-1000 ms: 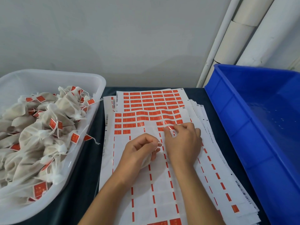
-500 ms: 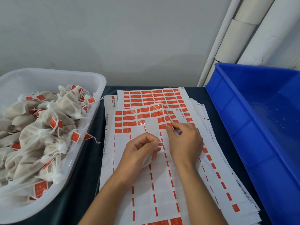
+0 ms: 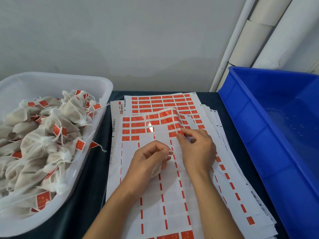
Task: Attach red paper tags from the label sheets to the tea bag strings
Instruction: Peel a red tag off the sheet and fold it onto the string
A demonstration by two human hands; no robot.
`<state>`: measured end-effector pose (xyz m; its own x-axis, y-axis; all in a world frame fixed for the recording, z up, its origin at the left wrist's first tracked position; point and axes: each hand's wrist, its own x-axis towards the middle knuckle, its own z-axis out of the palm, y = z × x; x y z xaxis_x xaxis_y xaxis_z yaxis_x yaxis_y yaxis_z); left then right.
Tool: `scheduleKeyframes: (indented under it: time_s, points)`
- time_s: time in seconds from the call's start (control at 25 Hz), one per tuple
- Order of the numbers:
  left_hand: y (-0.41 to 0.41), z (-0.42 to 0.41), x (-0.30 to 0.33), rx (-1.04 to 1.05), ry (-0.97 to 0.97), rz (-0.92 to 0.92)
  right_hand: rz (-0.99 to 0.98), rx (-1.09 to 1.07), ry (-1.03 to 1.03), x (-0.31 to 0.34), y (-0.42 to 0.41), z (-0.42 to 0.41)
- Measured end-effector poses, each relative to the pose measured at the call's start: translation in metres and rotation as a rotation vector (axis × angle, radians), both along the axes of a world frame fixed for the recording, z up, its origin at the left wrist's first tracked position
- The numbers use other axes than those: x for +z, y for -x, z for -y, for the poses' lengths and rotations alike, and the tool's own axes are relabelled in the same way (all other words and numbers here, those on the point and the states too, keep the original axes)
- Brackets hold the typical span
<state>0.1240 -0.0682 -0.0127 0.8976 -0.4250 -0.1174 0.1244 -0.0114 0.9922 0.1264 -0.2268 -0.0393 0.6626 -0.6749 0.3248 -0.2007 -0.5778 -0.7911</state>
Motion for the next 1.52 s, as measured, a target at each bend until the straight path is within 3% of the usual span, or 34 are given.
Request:
scheduleKeyframes:
  time_s: [0.48, 0.72, 1.12, 1.4, 1.52]
  points:
    - [0.001, 0.000, 0.001, 0.005, 0.017, 0.000, -0.034, -0.057, -0.035, 0.004, 0.000, -0.003]
    - [0.001, 0.000, 0.002, 0.003, -0.004, 0.002, -0.137, -0.098, 0.104, 0.005, -0.003, -0.007]
    - [0.001, 0.000, 0.002, 0.001, 0.009, -0.001, -0.096, -0.081, -0.035, 0.010, -0.002, -0.005]
    - [0.002, 0.000, 0.005, -0.007, 0.015, -0.006, -0.232, -0.117, -0.062, 0.013, -0.014, 0.004]
    - [0.003, 0.000, 0.009, -0.007, 0.022, -0.007, -0.273, -0.167, 0.039, 0.012, -0.013, 0.001]
